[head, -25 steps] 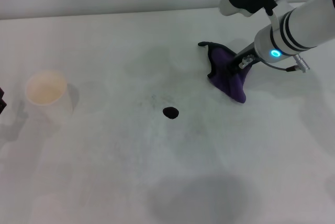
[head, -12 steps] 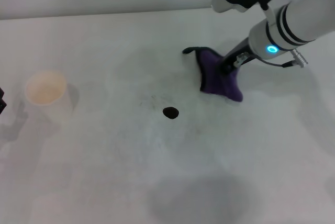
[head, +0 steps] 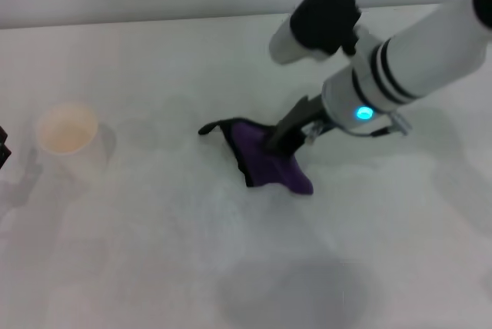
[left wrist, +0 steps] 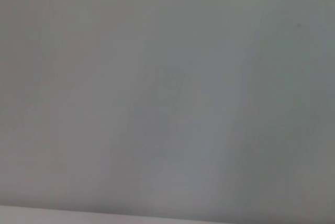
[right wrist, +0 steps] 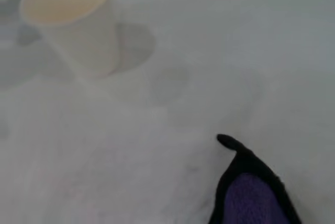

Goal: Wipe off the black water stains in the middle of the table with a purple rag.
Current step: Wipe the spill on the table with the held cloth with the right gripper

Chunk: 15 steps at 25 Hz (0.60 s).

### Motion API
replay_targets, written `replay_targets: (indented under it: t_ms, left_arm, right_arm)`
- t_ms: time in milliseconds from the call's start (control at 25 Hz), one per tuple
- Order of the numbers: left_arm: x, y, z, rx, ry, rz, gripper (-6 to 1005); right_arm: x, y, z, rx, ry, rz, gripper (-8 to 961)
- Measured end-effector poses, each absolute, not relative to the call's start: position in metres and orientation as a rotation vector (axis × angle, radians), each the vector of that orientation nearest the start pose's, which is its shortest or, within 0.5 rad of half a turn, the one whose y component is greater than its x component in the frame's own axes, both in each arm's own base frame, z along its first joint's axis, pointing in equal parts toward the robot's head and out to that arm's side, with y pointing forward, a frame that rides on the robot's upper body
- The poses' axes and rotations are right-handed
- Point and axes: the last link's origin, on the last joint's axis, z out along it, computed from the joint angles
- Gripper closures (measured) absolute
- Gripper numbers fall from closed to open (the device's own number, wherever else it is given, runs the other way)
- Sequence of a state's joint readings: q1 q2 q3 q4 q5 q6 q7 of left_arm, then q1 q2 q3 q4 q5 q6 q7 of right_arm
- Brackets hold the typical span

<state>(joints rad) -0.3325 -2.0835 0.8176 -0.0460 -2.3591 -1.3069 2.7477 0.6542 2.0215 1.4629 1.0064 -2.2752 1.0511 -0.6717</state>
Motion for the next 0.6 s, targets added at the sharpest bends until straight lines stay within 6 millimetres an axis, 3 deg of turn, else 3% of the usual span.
replay_targets:
  t_ms: [280,600]
  left_arm:
    - [-0.368,0.268,-0.02,-1.662,-0.718,-0.733,111]
    - [-0.365,0.271,-0.021,-1.674,-0.709,-0.74,111]
  right_arm:
    - [0.2,0.368,-0.096,-2.666,0.775,-0.207,885]
    - [0.201,0.351,-0.109,-2.778,0.845,-0.109,885]
